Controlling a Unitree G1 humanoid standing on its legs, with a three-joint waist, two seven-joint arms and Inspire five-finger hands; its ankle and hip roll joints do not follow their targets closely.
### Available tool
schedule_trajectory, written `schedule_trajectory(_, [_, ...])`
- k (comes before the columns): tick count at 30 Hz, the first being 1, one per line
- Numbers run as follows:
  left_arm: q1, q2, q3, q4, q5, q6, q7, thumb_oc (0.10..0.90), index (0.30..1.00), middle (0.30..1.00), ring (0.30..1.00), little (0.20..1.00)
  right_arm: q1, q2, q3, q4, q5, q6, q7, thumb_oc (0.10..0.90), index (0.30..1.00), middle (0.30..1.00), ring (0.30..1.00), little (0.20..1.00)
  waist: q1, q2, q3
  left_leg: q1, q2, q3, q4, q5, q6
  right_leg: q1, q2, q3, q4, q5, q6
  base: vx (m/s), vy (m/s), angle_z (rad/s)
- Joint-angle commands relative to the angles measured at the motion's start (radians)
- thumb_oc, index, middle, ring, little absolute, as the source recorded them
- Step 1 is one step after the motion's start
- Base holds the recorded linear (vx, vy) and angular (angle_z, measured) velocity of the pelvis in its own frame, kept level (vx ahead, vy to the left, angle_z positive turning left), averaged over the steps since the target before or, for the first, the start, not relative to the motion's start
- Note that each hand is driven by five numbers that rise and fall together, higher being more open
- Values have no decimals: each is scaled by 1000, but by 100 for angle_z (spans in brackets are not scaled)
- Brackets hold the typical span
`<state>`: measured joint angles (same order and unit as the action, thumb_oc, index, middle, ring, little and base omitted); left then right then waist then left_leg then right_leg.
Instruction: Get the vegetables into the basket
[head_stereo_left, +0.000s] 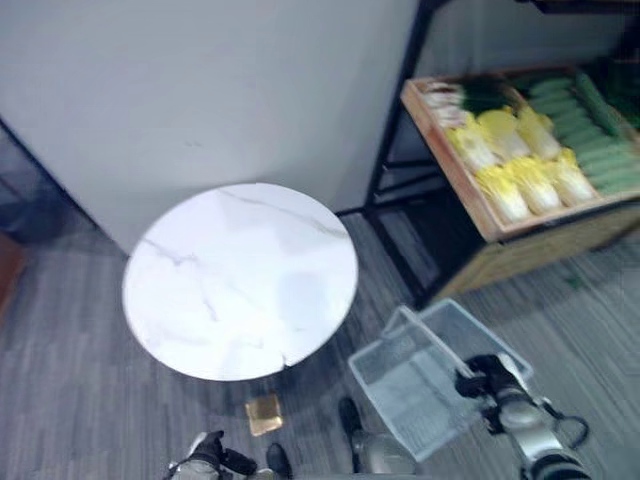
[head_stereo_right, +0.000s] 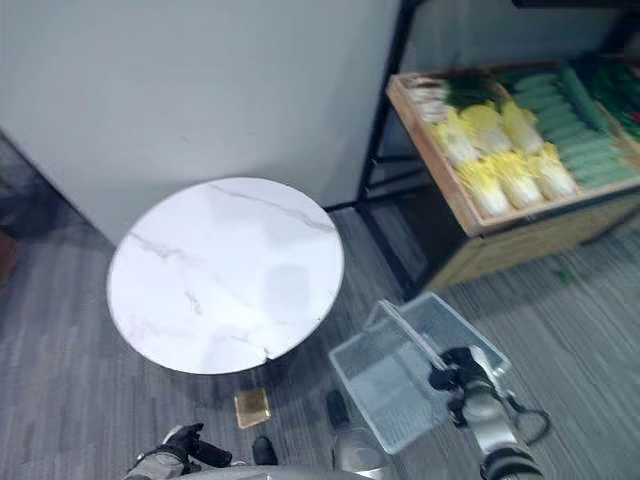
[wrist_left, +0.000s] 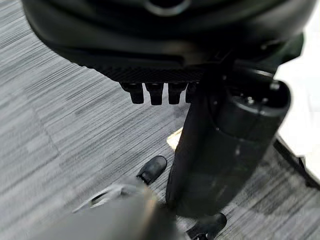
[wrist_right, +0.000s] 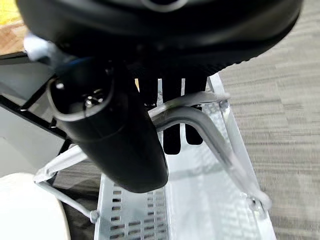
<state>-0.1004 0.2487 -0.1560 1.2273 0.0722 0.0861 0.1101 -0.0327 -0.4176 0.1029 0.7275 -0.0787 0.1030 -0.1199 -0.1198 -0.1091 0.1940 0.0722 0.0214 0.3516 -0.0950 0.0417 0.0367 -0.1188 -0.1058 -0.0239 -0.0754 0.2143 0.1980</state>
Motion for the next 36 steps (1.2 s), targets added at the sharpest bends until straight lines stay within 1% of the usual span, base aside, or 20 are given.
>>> schedule_trajectory(1, [22, 0, -12, 29, -21, 3, 16, 900, 1000, 1000, 1000, 1000, -155, -84, -17, -70, 8, -77, -49, 400, 300, 300, 300, 300, 25, 8, -26, 24, 27, -73, 8, -57, -61, -10, -75, -11, 99, -29, 30, -59, -82, -22])
schedule_trajectory(2, [21, 2, -10, 26, -27, 3, 21, 900, 1000, 1000, 1000, 1000, -169, -75, -6, -68, 6, -76, -52, 400, 300, 300, 300, 300, 42, 10, -27, 26, 37, -58, 8, -56, -64, 3, -112, -67, 105, -24, 29, -59, -67, -26])
schedule_trajectory(3, [20, 4, -8, 24, -30, 5, 22, 900, 1000, 1000, 1000, 1000, -176, -72, 0, -69, 5, -75, -51, 400, 300, 300, 300, 300, 50, 8, -27, 27, 40, -50, 8, -56, -66, 13, -129, -97, 105, -22, 30, -84, -65, -36])
schedule_trajectory(5, [19, 8, 9, 23, -42, 11, 29, 900, 1000, 1000, 1000, 1000, -194, -60, 18, -71, 5, -74, -50, 400, 300, 300, 300, 300, 83, 1, -32, 32, 52, -6, 8, -60, -79, 48, -188, -237, 90, -9, 40, -32, -62, -57])
schedule_trajectory(6, [21, 9, 14, 24, -43, 13, 29, 900, 1000, 1000, 1000, 1000, -199, -57, 25, -72, 3, -73, -47, 400, 300, 300, 300, 300, 95, -2, -42, 37, 55, -2, 8, -77, -86, 62, -200, -267, 78, -10, 52, -26, -50, -70])
schedule_trajectory(7, [22, 10, 15, 23, -43, 13, 28, 900, 1000, 1000, 1000, 1000, -199, -57, 25, -72, 3, -73, -47, 400, 300, 300, 300, 300, 93, -8, -39, 29, 51, 9, 8, -58, -82, 56, -206, -277, 77, 5, 43, 28, -85, -49])
schedule_trajectory(8, [22, 12, 21, 27, -40, 19, 25, 900, 1000, 1000, 1000, 1000, -204, -57, 48, -82, -19, -69, -33, 400, 300, 300, 300, 300, 98, -28, -49, 32, 47, 24, 8, -56, -87, 58, -212, -290, 70, 26, 54, 23, -88, -46])
schedule_trajectory(10, [25, 10, 25, 33, -34, 23, 22, 900, 1000, 1000, 1000, 1000, -188, -57, 46, -94, -27, -64, -23, 400, 300, 300, 300, 300, 97, -35, -56, 50, 47, 23, 9, -62, -90, 66, -208, -290, 69, 20, 56, 133, -69, -38])
schedule_trajectory(13, [33, -2, 23, 39, -24, 28, 18, 900, 1000, 1000, 1000, 1000, -158, -61, 39, -108, -30, -61, -16, 400, 300, 300, 300, 300, 91, -37, -56, 80, 45, 9, 13, -76, -93, 83, -209, -306, 78, 10, 56, 115, -68, -8])
schedule_trajectory(20, [37, -15, 16, 56, -4, 40, 13, 900, 1000, 1000, 1000, 1000, -118, -53, 39, -118, -30, -56, -4, 400, 300, 300, 300, 300, 71, -23, -57, 105, 61, 4, 13, -85, -98, 89, -183, -283, 83, -30, 46, 49, -33, 4])
schedule_trajectory(21, [36, -15, 16, 56, -4, 40, 13, 900, 1000, 1000, 1000, 1000, -118, -53, 39, -119, -30, -56, -4, 400, 300, 300, 300, 300, 71, -25, -59, 102, 58, 4, 12, -81, -97, 85, -185, -282, 82, -28, 45, 0, 0, 0])
schedule_trajectory(22, [33, -18, 10, 53, -4, 42, 14, 900, 1000, 1000, 1000, 1000, -107, -51, 34, -126, -23, -58, -3, 400, 300, 300, 300, 300, 63, -17, -53, 97, 64, 4, 9, -76, -101, 76, -179, -275, 86, -35, 43, 0, 0, 0])
schedule_trajectory(27, [23, -23, -1, 37, -10, 44, 22, 900, 1000, 1000, 1000, 1000, -98, -50, 41, -141, -23, -56, -5, 400, 300, 300, 300, 300, 47, 3, -24, 71, 73, 12, 8, -62, -108, 42, -161, -253, 77, -35, 38, 0, -7, -8])
schedule_trajectory(30, [18, -26, -10, 25, -12, 40, 28, 900, 1000, 1000, 1000, 1000, -93, -52, 49, -152, -33, -53, -4, 400, 300, 300, 300, 300, 36, 18, -22, 54, 81, 22, 8, -58, -116, 22, -146, -235, 60, -39, 34, 53, -60, -18])
schedule_trajectory(31, [15, -29, -14, 20, -15, 42, 31, 900, 1000, 1000, 1000, 1000, -89, -55, 53, -164, -35, -54, -1, 400, 300, 300, 300, 300, 32, 29, -14, 54, 87, 24, 8, -58, -121, 23, -137, -231, 55, -47, 31, 40, -80, -19])
schedule_trajectory(32, [14, -29, -14, 19, -15, 41, 31, 900, 1000, 1000, 1000, 1000, -90, -53, 55, -167, -35, -54, 1, 400, 300, 300, 300, 300, 30, 31, -18, 48, 88, 25, 8, -54, -122, 17, -135, -229, 53, -47, 27, 64, -169, -31])
schedule_trajectory(33, [13, -36, -20, 10, -19, 39, 39, 900, 1000, 1000, 1000, 1000, -77, -54, 59, -180, -38, -57, 4, 400, 300, 300, 300, 300, 22, 53, -19, 47, 103, 30, 8, -44, -135, 18, -116, -220, 46, -66, 17, 52, -143, -24])
schedule_trajectory(34, [14, -36, -20, 10, -19, 39, 39, 900, 1000, 1000, 1000, 1000, -77, -54, 60, -180, -38, -57, 4, 400, 300, 300, 300, 300, 22, 54, -19, 47, 103, 29, 8, -44, -135, 18, -116, -220, 46, -67, 16, 70, -169, -17])
schedule_trajectory(35, [14, -41, -25, 8, -19, 38, 42, 900, 1000, 1000, 1000, 1000, -72, -55, 62, -183, -37, -58, 5, 400, 300, 300, 300, 300, 17, 67, -16, 51, 114, 28, 8, -43, -143, 28, -103, -219, 43, -81, 10, 19, -64, -3])
schedule_trajectory(36, [13, -40, -24, 8, -20, 38, 42, 900, 1000, 1000, 1000, 1000, -73, -55, 62, -183, -37, -58, 5, 400, 300, 300, 300, 300, 17, 65, -18, 47, 113, 28, 8, -39, -143, 24, -104, -219, 43, -79, 9, 34, -136, -5])
